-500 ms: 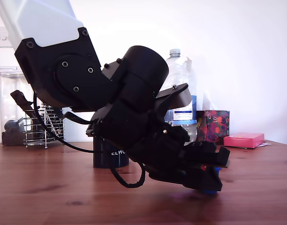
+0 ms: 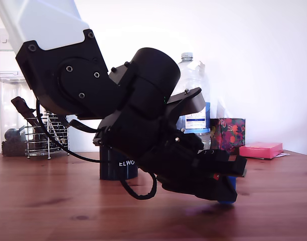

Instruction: Pick up the coffee capsules from the table one by one and drop them inside the nearest coffee cup

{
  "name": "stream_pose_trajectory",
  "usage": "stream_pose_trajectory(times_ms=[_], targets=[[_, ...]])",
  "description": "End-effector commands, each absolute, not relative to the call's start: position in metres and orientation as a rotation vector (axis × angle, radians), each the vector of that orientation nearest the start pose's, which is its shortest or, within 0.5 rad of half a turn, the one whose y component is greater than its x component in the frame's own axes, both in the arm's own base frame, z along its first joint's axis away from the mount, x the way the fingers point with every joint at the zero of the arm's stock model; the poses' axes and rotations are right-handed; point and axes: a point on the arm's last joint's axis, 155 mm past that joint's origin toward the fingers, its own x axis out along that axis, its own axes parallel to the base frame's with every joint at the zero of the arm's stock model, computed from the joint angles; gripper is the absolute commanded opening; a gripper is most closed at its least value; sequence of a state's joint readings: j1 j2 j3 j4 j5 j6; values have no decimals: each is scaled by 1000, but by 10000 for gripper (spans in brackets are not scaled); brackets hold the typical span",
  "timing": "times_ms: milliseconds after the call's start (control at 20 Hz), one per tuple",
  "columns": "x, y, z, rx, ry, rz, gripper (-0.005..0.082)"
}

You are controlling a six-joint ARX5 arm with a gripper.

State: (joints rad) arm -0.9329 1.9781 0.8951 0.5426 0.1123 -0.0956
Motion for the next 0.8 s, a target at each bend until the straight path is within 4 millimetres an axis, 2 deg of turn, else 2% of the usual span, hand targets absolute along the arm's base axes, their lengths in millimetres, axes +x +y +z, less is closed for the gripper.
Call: stream_pose_trajectory(times_ms=[0,250,550,750], targets=[[287,-423,66,124,490,-1003,159],[296,-405,108,162,398,-963,160],[312,-354,138,191,361,-866,160],[320,-311,152,200,343,-795,160]])
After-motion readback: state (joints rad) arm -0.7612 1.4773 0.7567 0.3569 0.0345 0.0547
